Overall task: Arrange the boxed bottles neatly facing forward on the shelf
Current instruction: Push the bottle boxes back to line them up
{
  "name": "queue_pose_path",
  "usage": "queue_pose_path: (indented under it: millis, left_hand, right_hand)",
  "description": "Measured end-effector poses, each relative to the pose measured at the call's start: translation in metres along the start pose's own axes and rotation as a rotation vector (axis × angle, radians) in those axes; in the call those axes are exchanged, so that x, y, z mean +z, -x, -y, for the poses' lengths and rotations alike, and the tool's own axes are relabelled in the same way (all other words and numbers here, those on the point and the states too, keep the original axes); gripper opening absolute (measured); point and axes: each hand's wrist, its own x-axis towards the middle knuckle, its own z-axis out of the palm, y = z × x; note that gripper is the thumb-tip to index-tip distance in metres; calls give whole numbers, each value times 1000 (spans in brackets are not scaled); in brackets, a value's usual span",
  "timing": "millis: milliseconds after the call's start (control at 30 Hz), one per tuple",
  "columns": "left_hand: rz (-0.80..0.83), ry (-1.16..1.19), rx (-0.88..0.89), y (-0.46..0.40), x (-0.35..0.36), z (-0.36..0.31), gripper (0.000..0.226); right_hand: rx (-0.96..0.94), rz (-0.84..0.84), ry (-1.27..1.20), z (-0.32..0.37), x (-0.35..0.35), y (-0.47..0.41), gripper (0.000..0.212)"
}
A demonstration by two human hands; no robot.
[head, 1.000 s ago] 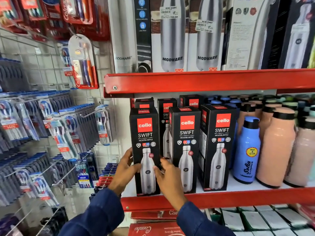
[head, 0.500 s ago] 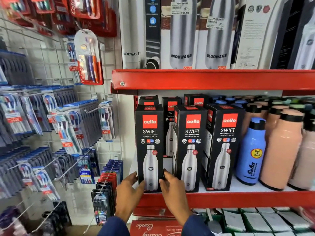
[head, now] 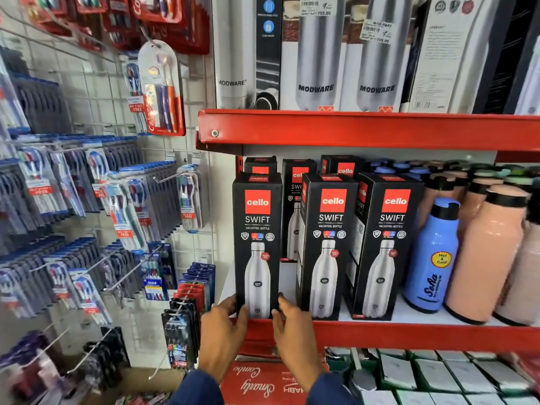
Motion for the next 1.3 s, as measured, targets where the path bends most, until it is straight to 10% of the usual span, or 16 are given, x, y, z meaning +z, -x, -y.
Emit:
queue_pose_path:
  millis: [467,700,900,1300]
  left_hand:
    - [19,-12,-60,10,-6,-1,40]
    - [-234,115,174,29,-6,-36,33]
    - [-1,201,181,39,34,-69,29]
    - [207,36,89,36,79,-88,59]
  right_hand:
    - [13,34,-56,10,-13,13,39]
    - [75,-230,-225,-18,-48,26,30]
    - [166,-394,-223,-50,-79,19,30]
    - [210,-141,-113,-73,-89,7,51]
